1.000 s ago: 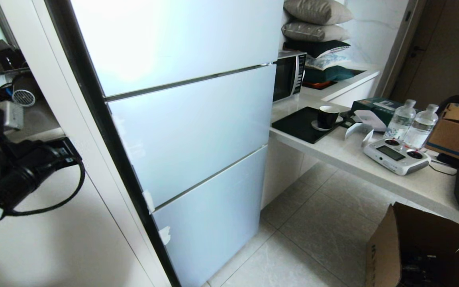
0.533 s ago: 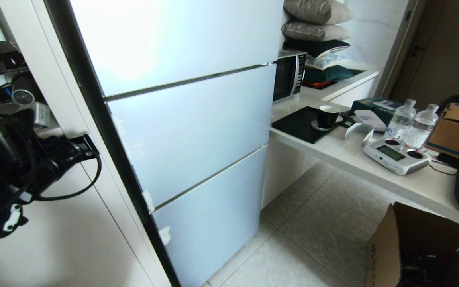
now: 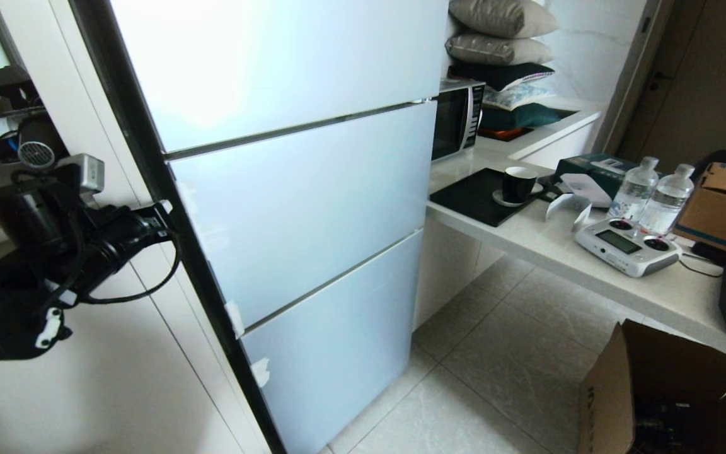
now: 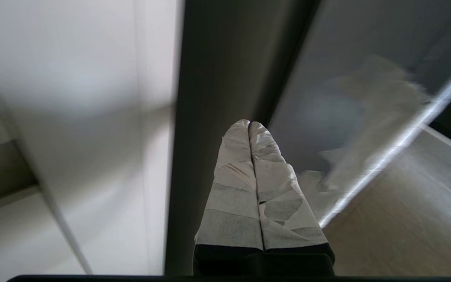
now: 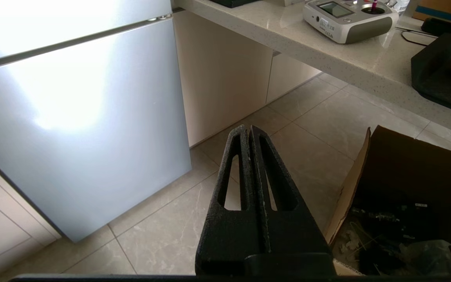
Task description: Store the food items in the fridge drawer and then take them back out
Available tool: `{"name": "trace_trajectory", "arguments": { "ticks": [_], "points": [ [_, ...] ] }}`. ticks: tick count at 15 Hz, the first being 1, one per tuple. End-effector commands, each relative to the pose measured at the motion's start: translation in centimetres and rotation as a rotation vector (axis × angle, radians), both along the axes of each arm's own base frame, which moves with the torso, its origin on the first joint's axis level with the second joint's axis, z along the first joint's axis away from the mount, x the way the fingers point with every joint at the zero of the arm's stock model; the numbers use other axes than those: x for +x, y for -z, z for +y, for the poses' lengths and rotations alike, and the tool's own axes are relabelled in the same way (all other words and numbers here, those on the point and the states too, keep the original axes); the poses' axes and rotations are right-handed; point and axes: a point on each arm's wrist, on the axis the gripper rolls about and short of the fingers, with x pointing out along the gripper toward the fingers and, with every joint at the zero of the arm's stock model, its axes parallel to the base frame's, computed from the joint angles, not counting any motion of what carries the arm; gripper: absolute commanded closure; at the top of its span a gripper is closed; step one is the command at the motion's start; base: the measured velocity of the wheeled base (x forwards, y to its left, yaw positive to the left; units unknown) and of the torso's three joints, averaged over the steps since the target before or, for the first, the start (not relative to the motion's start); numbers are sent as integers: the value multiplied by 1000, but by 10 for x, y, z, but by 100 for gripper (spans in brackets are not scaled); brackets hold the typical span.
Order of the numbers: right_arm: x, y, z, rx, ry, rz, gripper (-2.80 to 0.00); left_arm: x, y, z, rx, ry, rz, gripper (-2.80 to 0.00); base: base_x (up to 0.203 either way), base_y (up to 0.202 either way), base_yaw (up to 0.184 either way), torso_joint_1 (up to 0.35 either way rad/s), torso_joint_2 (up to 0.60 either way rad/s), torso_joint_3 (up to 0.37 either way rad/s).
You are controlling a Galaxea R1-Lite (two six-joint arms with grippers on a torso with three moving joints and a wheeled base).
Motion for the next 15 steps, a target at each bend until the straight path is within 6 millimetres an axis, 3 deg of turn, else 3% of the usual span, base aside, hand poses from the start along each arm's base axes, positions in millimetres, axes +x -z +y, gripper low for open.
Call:
{"name": "trace_trajectory", "arguments": {
  "ticks": [1,15],
  "points": [
    [0,0,0,0,0,1,0,0,-2,-5,0,15,-11,0,0,0,0,0,0,0],
    [0,0,0,7,0,1,0,-2,-4,-21,-5,66,-53,0,0,0,0,0,0,0]
  ]
}}
